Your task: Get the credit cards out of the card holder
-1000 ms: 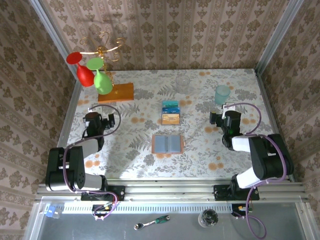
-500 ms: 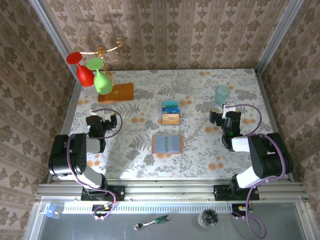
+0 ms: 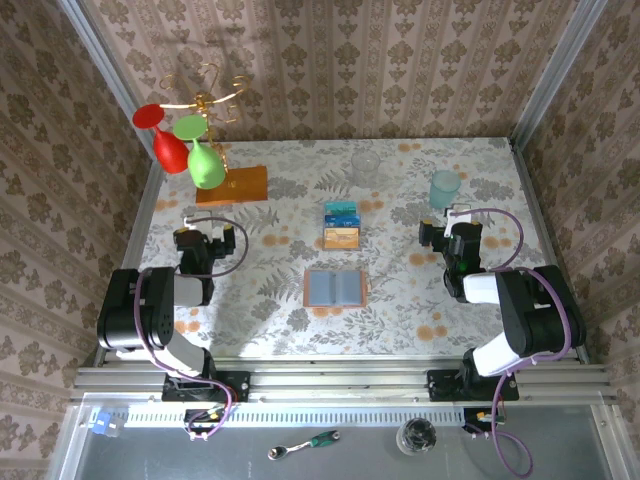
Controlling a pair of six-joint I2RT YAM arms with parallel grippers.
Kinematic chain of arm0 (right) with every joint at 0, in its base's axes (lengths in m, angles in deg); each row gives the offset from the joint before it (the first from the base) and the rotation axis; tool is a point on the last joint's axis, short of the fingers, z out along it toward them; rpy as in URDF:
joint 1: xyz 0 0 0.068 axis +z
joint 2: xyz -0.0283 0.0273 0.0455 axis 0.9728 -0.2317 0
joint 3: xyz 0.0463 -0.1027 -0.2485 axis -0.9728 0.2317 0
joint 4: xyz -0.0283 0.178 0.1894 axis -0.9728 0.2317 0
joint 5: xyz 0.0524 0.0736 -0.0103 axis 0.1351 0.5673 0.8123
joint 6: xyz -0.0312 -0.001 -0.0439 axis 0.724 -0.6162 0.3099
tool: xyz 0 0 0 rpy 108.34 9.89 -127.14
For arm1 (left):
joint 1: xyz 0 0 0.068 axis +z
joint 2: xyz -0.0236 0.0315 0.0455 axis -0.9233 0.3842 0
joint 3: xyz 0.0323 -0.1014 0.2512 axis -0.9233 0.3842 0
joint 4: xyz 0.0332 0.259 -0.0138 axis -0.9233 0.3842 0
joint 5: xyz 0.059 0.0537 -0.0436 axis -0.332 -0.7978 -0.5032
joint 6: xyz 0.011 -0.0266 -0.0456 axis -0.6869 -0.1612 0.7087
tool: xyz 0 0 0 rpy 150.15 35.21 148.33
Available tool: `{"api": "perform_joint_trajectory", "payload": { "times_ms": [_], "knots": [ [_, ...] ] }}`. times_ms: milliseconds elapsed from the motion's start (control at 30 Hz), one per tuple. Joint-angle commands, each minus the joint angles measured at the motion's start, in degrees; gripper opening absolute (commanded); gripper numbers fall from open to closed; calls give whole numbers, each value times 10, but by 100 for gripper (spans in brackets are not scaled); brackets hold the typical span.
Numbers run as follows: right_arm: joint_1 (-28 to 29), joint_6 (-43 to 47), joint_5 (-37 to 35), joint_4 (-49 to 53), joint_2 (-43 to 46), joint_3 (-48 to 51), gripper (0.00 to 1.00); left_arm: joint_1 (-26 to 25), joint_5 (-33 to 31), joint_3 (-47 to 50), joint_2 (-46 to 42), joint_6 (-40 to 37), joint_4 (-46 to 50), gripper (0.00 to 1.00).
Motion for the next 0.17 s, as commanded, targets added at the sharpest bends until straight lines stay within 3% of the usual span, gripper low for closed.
{"api": "perform_joint_trajectory", "payload": {
  "times_ms": [0,133],
  "knots": [
    [-7,-11,10,-20,-6,-2,100,-2,-4,-6,-1,-12,-16,100],
    [-7,-11,10,-25,-3,2,100,-2,-4,-6,0,-12,-16,100]
  ]
}}
